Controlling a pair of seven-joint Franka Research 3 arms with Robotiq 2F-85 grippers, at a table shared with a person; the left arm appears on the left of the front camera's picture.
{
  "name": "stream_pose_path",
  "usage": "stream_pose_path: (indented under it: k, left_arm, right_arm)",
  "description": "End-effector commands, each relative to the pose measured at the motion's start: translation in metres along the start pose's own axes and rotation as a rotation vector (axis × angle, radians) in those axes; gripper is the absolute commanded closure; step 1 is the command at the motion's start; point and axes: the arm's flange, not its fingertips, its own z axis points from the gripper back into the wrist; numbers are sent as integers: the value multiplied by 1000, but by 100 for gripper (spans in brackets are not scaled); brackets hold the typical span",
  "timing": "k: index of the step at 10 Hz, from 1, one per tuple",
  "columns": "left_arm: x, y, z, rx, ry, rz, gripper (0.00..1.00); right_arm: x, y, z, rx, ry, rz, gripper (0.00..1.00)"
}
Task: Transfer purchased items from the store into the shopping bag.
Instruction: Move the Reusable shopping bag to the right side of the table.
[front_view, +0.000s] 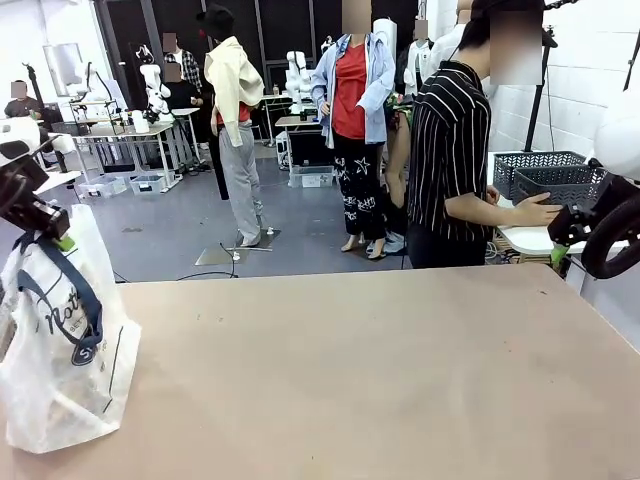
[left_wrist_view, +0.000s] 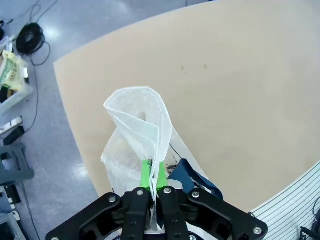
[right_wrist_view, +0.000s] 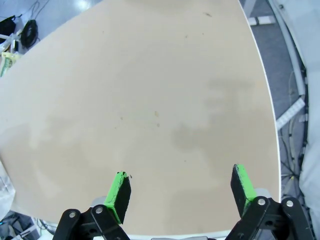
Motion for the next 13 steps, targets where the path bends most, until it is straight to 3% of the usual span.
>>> stream_pose_path:
  k: [1, 4, 5, 7, 9, 10, 13]
  left_arm:
    - [8, -2, 3, 42, -16, 30, 71]
    - [17, -8, 25, 133, -79, 70, 12]
    - [21, -16, 45, 196, -98, 75, 0]
    - [34, -41, 99, 293, -156, 75, 0]
    - [78, -101, 116, 319, -211, -28, 0]
    - [104, -140, 106, 267, -234, -90, 0]
    - [172, -214, 36, 29, -164, -246, 0]
  right_arm:
    - [0, 0, -1, -1, 5, 0, 0]
    - [0, 0, -1, -1, 5, 0, 0]
    - [0, 0, -1, -1, 5, 0, 0]
    - [0, 0, -1, -1, 5, 0, 0]
    - [0, 0, -1, -1, 5, 0, 0]
    - [0, 0, -1, -1, 5, 0, 0]
    - [0, 0, -1, -1, 5, 0, 0]
